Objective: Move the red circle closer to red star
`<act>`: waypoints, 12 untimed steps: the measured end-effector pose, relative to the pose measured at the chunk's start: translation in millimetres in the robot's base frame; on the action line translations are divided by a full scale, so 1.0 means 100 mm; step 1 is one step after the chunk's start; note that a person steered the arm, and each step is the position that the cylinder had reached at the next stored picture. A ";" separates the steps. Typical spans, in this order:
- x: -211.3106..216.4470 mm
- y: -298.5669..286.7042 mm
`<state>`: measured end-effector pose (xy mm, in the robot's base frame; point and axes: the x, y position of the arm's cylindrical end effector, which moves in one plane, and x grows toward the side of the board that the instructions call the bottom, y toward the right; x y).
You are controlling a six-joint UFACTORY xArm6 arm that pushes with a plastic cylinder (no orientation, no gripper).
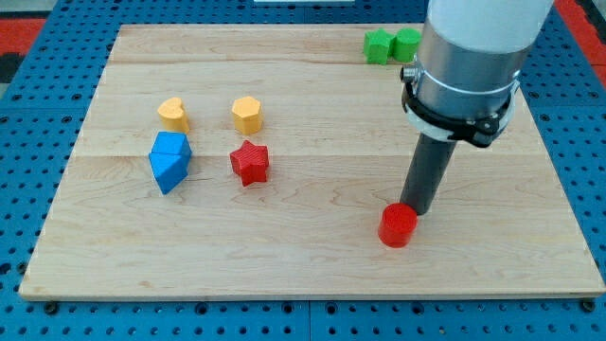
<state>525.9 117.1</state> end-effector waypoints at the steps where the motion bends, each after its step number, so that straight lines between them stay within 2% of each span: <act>1: 0.13 0.12; 3: 0.23 -0.10; 5: 0.44 -0.06; 10: 0.44 -1.73; 12: 0.16 -1.92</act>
<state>542.3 -74.4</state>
